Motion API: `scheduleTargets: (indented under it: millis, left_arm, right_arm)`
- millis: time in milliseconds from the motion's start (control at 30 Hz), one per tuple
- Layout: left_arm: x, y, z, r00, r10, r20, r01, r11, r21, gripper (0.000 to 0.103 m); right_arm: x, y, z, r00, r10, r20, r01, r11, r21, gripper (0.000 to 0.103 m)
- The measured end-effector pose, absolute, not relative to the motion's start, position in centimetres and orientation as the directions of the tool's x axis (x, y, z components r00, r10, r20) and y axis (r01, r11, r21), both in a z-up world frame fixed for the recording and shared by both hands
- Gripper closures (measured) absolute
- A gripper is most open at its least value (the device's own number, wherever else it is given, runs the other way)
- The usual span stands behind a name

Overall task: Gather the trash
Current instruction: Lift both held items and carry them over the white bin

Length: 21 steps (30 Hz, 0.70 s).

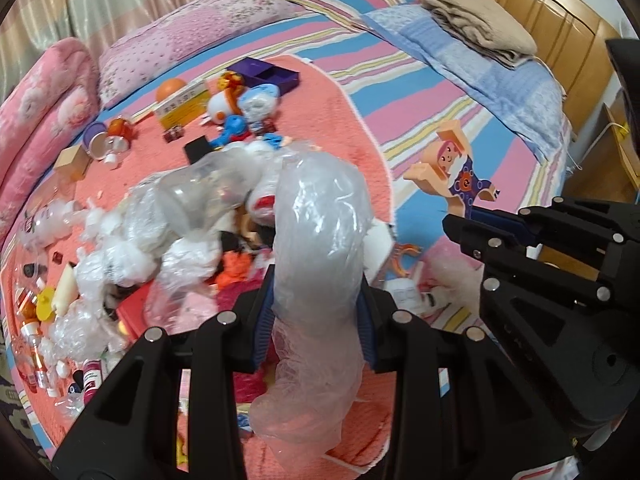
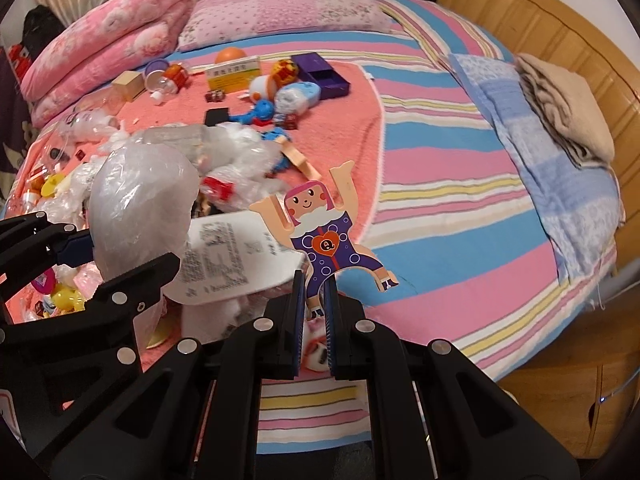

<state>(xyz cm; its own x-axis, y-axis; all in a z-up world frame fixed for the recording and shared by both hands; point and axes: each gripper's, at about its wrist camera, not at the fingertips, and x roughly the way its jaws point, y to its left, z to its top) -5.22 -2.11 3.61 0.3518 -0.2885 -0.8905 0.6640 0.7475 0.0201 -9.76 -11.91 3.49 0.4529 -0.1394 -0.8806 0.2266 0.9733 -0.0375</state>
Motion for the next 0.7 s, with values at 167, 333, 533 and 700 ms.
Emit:
scheduleTargets:
  millis: [167,333,533,700]
  left_arm:
    - [-6.1,-3.8,3.5,0.331,-0.306,-0.893,0.693,0.721,0.010,0.069]
    - [-6.9,-5.5,3.1,0.311,-0.316,-0.896,0.716,0.698,0.002,0.069]
    - [-8.0,-7.9,2.2,0.270,-0.332,-0.904,0.745,0.667,-0.022,0.069]
    - [-9.5,-10.3,1.6,0.236,-0.343,-0.909,0.776,0.629,-0.036,0.069]
  right_arm:
    - [-11.0,-13.9,3.2,0.444,-0.143,-0.885,0.269,0.963,-0.021,0.095]
    - [-12.3,-15.7,2.7,0.431,-0.150,-0.890,0.307,0.952,-0.012,0.095]
    - [-14.3,-18.0,1.6,0.408,-0.158,-0.899,0.359,0.933,-0.001,0.095]
    - [-16.4,-20.1,0.6,0.383,-0.168,-0.908,0.410,0.912,0.004,0.095]
